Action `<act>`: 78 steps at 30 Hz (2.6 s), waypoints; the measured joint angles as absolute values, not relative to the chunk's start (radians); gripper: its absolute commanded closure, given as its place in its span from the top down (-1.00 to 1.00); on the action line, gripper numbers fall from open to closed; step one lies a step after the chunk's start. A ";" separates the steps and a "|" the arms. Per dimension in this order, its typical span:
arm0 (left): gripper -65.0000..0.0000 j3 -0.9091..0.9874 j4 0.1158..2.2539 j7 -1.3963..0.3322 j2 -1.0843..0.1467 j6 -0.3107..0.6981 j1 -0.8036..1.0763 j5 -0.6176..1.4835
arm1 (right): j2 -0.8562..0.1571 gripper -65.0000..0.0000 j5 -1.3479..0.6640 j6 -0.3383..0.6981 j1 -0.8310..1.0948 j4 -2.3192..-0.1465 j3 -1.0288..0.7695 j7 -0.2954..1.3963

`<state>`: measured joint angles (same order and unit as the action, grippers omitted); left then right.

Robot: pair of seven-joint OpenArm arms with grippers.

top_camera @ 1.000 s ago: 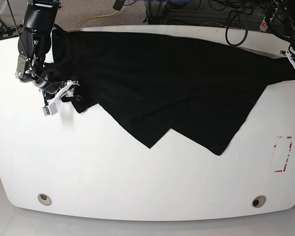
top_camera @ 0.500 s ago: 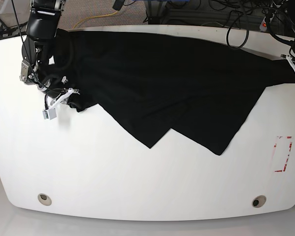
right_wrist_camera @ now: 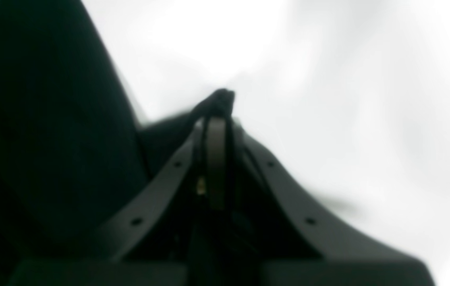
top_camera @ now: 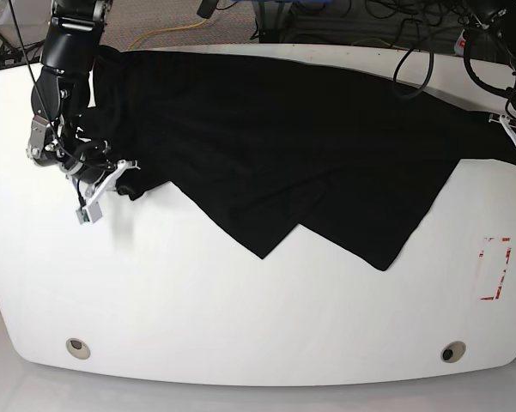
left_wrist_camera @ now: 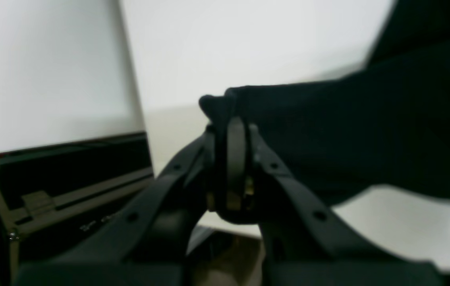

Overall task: Fold the T-shirt properly
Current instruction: 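Lift the shirt with both grippers and lay it flat again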

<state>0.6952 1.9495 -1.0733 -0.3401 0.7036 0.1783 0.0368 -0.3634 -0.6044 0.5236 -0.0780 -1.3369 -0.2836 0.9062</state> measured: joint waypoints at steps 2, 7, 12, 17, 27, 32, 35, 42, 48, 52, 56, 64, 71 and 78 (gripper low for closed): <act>-1.00 0.675 1.950 -1.078 -0.344 0.703 0.134 0.021 | -0.368 -1.00 -0.609 0.524 -0.129 -1.353 -0.282 0.921; -1.00 0.613 1.951 -1.074 -0.340 0.705 0.041 0.037 | -0.425 -1.00 -0.617 0.527 -0.278 -1.359 -0.279 0.944; -1.00 0.565 1.951 -1.077 -0.345 0.704 -0.077 0.033 | -0.471 -1.00 -0.609 0.524 -0.434 -1.342 -0.240 0.974; -1.00 0.533 1.951 -1.073 -0.347 0.705 -0.212 0.040 | -0.512 -1.00 -0.618 0.532 -0.620 -1.272 -0.156 0.974; -1.00 0.474 1.948 -1.079 -0.394 0.706 -0.448 0.014 | -0.566 -1.00 -0.615 0.532 -0.938 -1.184 -0.037 0.978; -0.99 0.469 1.948 -1.077 -0.412 0.705 -0.520 -0.033 | -0.563 -1.00 -0.628 0.536 -1.016 -1.188 -0.027 1.010; -0.99 0.470 1.948 -1.080 -0.411 0.705 -0.514 -0.032 | -0.566 -1.00 -0.625 0.536 -1.013 -1.189 -0.030 1.035; -0.99 0.471 1.948 -1.078 -0.411 0.705 -0.376 -0.021 | -0.558 -1.00 -0.631 0.542 -0.867 -1.192 -0.100 1.035; -0.99 0.523 1.948 -1.071 -0.397 0.709 -0.229 0.001 | -0.561 -1.00 -0.624 0.539 -0.684 -1.187 -0.208 1.053; -1.00 0.557 1.950 -1.074 -0.400 0.706 -0.120 -0.015 | -0.556 -1.00 -0.633 0.543 -0.578 -1.190 -0.269 1.044; -1.00 0.558 1.951 -1.069 -0.397 0.707 -0.012 -0.011 | -0.552 -1.00 -0.704 0.543 -0.429 -1.189 -0.339 1.034; -1.00 0.624 1.952 -1.061 -0.348 0.707 0.134 -0.008 | -0.551 -1.00 -0.867 0.532 -0.189 -1.189 -0.357 1.028; -0.98 0.669 1.950 -1.060 -0.338 0.707 0.230 -0.014 | -0.542 -1.00 -0.876 0.532 -0.101 -1.190 -0.391 1.029; -0.34 0.670 1.948 -1.061 -0.316 0.707 0.297 -0.012 | -0.543 -1.00 -0.875 0.532 -0.041 -1.190 -0.405 1.026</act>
